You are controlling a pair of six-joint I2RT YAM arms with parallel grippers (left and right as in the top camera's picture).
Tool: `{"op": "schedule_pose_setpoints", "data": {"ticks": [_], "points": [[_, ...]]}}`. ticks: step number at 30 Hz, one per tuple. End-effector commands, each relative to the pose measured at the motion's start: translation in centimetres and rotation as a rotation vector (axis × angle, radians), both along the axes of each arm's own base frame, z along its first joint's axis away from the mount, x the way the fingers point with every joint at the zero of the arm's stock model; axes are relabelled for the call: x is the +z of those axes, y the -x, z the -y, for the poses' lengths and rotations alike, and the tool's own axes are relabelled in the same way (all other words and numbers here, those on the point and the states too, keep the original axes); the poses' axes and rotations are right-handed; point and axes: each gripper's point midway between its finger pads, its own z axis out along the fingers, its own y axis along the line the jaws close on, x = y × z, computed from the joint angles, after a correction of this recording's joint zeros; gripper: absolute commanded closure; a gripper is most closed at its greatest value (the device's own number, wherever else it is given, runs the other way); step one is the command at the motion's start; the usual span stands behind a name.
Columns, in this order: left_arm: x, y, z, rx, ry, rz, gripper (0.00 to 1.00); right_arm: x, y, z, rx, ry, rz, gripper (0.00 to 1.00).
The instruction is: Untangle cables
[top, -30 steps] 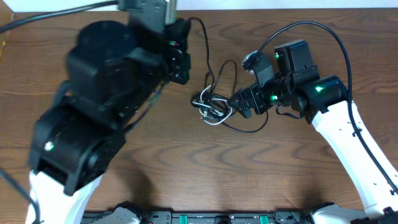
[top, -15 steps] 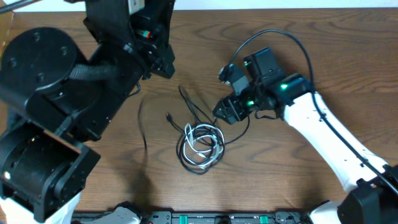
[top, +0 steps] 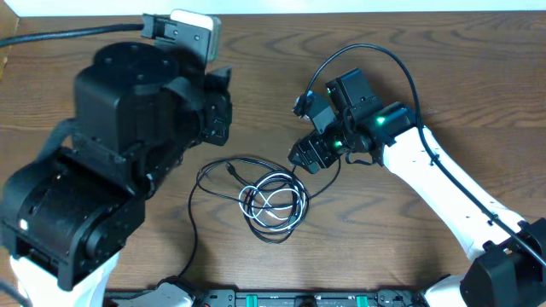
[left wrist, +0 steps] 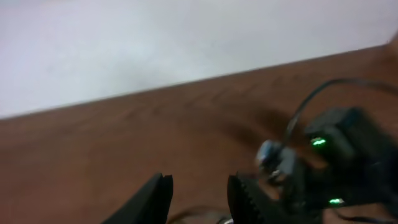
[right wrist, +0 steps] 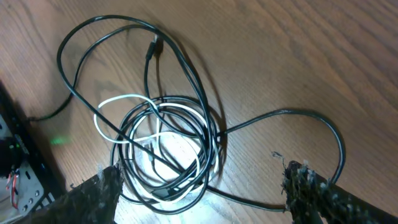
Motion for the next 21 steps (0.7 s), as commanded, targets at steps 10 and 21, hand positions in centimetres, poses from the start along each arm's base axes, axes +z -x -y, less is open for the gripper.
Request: {"op": "schedule_pose_setpoints", "data": {"ticks": [10,21], "points": [[-11.7,-2.2,-2.5,0.255,-0.137,-0.215,0.69,-4.2,2.3,2.4,-0.101,0.117,-0.144,0.14],[-18.2,0.0,-4.6,0.273,-0.042,-0.247,0.69,-8.1,5.1,0.2,-0.178,0.116,-0.208,0.27]]}}
